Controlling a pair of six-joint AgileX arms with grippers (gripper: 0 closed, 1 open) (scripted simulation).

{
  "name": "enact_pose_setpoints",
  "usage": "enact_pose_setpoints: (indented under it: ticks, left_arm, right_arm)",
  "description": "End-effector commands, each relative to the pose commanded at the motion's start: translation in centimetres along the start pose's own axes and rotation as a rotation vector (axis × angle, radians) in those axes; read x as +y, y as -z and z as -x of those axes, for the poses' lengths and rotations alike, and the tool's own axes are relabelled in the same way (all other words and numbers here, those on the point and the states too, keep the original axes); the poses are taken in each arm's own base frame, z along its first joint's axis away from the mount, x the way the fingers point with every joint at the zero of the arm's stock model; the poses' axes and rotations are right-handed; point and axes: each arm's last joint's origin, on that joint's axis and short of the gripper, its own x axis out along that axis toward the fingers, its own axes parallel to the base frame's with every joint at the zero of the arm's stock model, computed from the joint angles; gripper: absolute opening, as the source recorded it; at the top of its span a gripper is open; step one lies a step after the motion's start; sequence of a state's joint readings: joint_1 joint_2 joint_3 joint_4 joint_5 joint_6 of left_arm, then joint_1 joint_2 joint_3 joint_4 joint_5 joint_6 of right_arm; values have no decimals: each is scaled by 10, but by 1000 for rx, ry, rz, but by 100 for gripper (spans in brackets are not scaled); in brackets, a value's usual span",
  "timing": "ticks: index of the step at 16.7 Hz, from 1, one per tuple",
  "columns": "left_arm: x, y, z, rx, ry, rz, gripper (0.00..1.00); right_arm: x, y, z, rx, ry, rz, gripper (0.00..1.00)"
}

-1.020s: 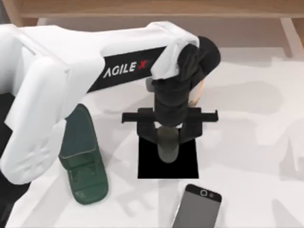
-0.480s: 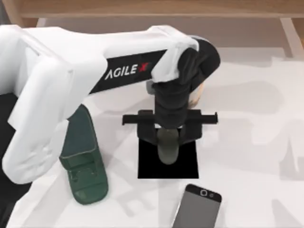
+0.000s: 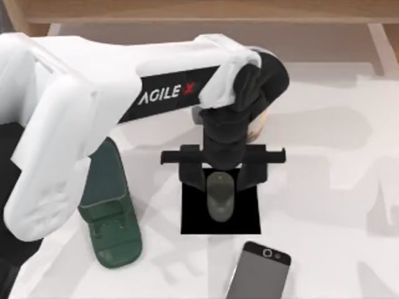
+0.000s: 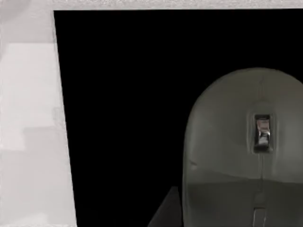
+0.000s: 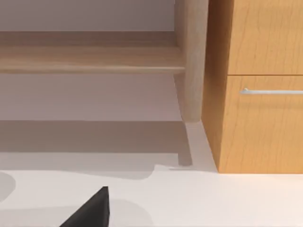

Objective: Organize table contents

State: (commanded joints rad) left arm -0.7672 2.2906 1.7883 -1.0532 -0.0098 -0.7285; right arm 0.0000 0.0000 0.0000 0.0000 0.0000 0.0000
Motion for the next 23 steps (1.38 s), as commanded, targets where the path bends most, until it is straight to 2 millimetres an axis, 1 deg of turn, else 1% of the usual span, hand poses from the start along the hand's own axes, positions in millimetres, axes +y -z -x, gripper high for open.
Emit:
enact_pose_setpoints:
  ticks: [3, 4, 12, 14, 15, 17, 19, 23]
  left_arm:
    - [0, 0, 0, 0, 0, 0, 98]
    - [0, 0, 0, 0, 0, 0, 100]
    - [0, 0, 0, 0, 0, 1, 100]
    - [-2, 3, 5, -8, 7, -8, 100]
    - [-5, 8, 9, -12, 13, -21, 100]
    - [-14, 26, 17, -14, 17, -63, 100]
    - [-23, 49, 22, -6, 14, -119, 100]
    - [-36, 102, 33, 17, 3, -238, 100]
  right_arm:
    - [0, 0, 0, 0, 0, 0, 100]
    - [0, 0, 0, 0, 0, 0, 100]
    - [0, 0, 0, 0, 0, 0, 100]
    - [0, 0, 0, 0, 0, 0, 100]
    - [0, 0, 0, 0, 0, 0, 100]
    - [0, 0, 0, 0, 0, 0, 100]
    - [0, 0, 0, 0, 0, 0, 100]
    - [0, 0, 0, 0, 0, 0, 100]
